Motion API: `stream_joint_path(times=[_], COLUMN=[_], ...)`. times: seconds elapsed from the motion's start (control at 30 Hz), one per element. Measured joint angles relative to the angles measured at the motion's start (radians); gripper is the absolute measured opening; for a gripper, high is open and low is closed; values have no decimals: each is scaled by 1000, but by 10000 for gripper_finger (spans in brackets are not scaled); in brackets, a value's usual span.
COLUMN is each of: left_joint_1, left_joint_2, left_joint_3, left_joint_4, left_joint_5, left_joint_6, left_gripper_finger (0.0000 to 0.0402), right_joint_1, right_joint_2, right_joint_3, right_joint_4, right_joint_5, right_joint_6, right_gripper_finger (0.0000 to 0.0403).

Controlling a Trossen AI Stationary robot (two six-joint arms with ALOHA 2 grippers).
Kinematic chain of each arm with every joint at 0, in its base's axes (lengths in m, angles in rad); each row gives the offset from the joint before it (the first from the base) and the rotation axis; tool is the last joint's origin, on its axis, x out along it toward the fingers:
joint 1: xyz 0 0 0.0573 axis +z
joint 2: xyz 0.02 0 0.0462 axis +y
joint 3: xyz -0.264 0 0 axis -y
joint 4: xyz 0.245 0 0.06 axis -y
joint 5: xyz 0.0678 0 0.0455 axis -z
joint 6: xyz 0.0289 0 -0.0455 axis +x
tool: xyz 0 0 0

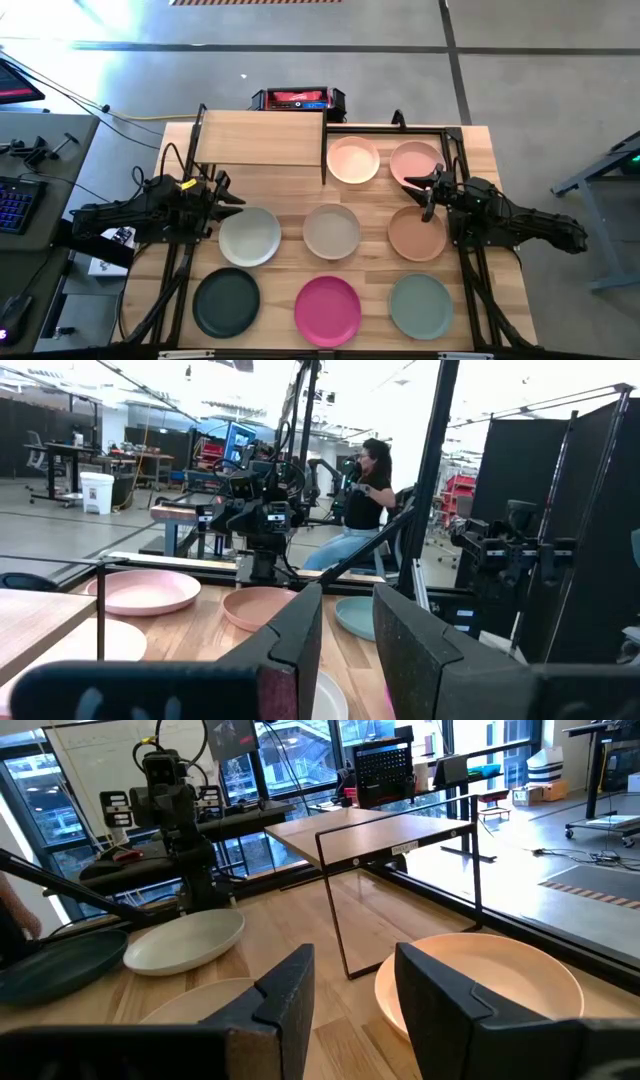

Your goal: Place and stack plates onto a shelf

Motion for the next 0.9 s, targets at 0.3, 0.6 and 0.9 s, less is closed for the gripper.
stream_joint_path(times=[0.3, 0.6, 0.9], left_joint_1=[0, 0, 0], left_joint_2=[0, 0, 0], left_joint_3=[0, 0, 0], left_joint_4=[0, 0, 0], left_joint_5=[0, 0, 0], left_joint_6=[0, 0, 0], left_gripper_finger=[83, 83, 83], right_joint_1=[0, 0, 0], right_joint_2=[0, 0, 0], right_joint_3=[0, 0, 0], right_joint_4=[0, 0, 0], right_joint_5=[0, 0, 0], right_joint_6=[0, 0, 0], right_gripper_finger=[128, 128, 128])
